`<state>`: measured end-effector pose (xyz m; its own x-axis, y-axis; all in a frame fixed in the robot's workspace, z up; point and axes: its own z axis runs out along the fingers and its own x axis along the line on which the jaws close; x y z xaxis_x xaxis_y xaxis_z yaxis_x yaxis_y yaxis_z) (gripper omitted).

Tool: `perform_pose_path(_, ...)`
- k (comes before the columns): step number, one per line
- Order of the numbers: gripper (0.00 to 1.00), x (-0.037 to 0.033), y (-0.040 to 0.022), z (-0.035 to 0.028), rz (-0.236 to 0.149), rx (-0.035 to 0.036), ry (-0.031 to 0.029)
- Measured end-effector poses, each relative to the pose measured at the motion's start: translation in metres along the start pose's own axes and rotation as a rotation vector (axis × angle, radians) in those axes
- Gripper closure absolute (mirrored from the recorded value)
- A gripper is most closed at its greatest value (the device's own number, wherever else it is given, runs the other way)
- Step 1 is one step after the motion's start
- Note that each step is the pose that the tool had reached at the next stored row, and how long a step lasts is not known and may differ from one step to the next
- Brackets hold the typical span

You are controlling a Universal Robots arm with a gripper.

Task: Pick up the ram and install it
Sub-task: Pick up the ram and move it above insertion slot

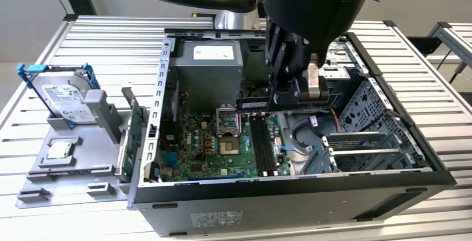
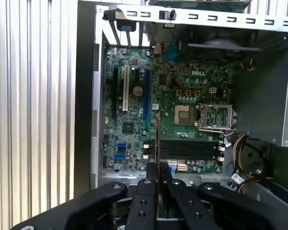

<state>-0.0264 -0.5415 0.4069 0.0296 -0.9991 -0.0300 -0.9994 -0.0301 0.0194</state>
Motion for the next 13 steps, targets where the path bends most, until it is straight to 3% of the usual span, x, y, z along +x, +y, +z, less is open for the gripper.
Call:
perform_pose_path(7,1.00,-0.0121,-0.0043,0.0012,0.001,0.0001,-0.0002)
perform_pose_path(13,1.00,-0.0147,-0.0043,0.0014,0.002,0.0000,-0.0001)
